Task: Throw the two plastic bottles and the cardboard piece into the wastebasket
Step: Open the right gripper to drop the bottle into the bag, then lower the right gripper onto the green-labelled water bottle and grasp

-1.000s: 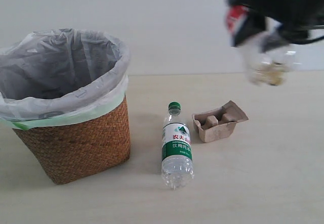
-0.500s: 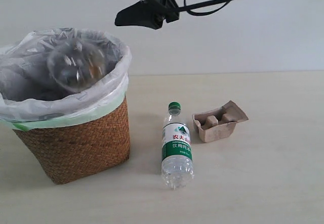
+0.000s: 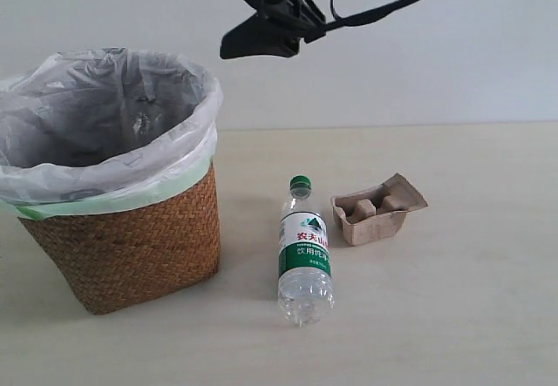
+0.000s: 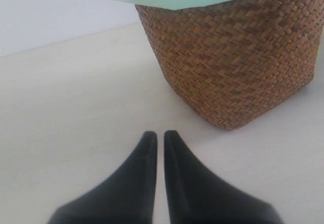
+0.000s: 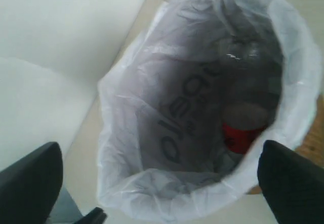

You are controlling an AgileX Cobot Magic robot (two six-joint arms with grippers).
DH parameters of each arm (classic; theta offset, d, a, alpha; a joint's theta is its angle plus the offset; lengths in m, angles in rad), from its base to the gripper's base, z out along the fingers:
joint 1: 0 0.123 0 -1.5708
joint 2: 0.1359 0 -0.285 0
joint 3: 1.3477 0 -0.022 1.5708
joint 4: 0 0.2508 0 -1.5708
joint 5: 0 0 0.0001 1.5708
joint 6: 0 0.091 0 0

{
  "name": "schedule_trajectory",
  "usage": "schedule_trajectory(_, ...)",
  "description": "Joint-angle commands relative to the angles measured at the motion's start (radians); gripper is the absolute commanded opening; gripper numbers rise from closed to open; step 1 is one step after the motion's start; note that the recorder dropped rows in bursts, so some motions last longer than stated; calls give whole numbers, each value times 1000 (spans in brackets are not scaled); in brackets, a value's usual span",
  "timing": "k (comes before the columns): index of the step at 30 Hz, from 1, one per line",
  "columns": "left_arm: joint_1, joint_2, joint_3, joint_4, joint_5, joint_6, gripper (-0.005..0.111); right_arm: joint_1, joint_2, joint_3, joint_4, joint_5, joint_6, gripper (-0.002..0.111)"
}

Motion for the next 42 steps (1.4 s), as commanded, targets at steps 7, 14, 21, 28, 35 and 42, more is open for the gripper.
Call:
schedule_trajectory(7,3,-6,4,-8,-13,-9,4,-2,-12,-8,-628,310,410,94)
schedule_trajectory(14,3,-6,4,-8,-13,-9,4,-3,-8,38,-706,410,429,94)
schedule_trajectory(21,3,-6,4,-8,-13,-9,4,-2,-4,208,-670,292,437,94)
schedule_trajectory(28,3,-6,4,-8,-13,-9,4,2,100,288,-523,162,363,94)
schedule_trajectory(35,3,-6,4,-8,-13,-9,4,2,204,288,-499,52,308,94)
schedule_trajectory(42,3,-6,4,-8,-13,-9,4,2,291,288,-495,-42,287,94)
